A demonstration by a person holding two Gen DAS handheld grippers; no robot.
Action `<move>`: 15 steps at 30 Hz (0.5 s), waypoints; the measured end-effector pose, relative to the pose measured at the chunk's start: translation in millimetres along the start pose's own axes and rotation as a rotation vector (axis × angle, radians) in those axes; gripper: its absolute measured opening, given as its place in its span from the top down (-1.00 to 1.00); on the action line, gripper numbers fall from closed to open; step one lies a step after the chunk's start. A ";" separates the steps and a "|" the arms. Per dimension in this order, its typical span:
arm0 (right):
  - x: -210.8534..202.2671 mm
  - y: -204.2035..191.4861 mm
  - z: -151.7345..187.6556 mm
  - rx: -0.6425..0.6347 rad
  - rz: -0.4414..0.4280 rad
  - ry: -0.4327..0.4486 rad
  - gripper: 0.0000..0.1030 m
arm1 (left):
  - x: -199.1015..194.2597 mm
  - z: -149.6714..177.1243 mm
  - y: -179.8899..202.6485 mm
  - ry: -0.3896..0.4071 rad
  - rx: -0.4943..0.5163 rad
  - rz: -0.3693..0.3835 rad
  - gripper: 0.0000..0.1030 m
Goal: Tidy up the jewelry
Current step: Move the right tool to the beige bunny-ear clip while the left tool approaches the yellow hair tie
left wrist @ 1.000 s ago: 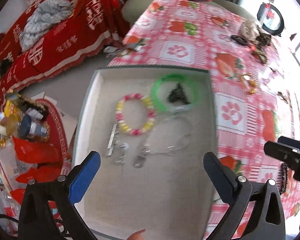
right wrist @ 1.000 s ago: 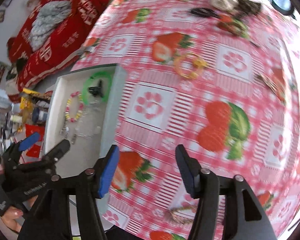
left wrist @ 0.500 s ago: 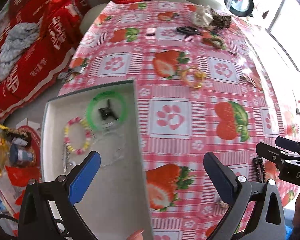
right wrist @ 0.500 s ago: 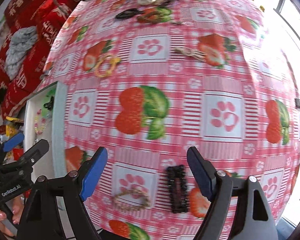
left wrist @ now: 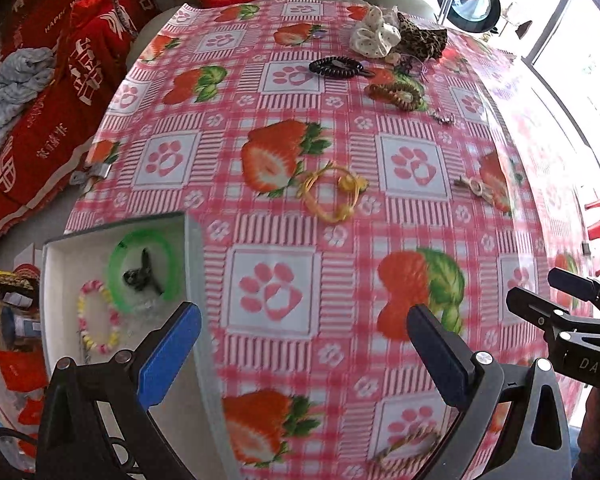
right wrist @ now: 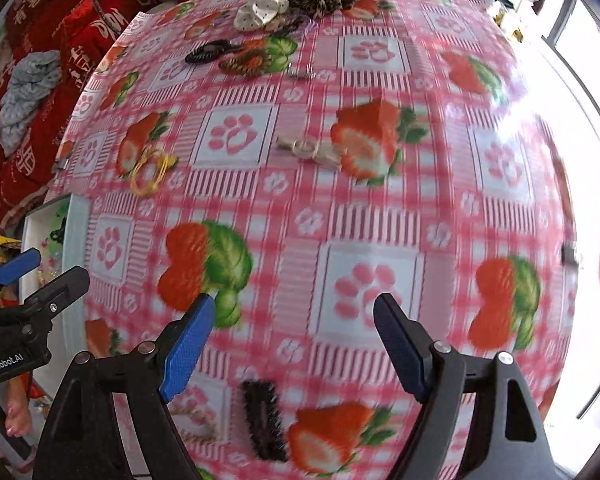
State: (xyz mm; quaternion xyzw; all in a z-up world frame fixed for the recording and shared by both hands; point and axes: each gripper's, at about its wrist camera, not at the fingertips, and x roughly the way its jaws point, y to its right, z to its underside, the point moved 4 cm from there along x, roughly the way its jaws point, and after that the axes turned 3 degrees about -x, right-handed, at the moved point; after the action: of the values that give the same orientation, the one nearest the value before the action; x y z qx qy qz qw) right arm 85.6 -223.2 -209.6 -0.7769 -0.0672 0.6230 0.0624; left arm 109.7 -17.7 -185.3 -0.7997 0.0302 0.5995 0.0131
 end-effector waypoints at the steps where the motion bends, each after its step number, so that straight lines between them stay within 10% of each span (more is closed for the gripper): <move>1: 1.3 1.9 -5.7 -0.014 0.002 0.004 -0.63 | 2.0 -3.1 1.5 0.000 -0.003 -0.002 -1.00; 15: 38.9 8.2 -65.5 -0.180 -0.007 0.020 -0.63 | 45.7 -48.5 19.1 0.018 -0.042 -0.071 -1.00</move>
State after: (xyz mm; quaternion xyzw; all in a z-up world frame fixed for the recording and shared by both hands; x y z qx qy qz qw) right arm 158.2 -225.1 -234.2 -0.7853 -0.1252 0.6064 -0.0049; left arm 167.7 -41.1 -215.3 -0.8057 -0.0107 0.5919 0.0171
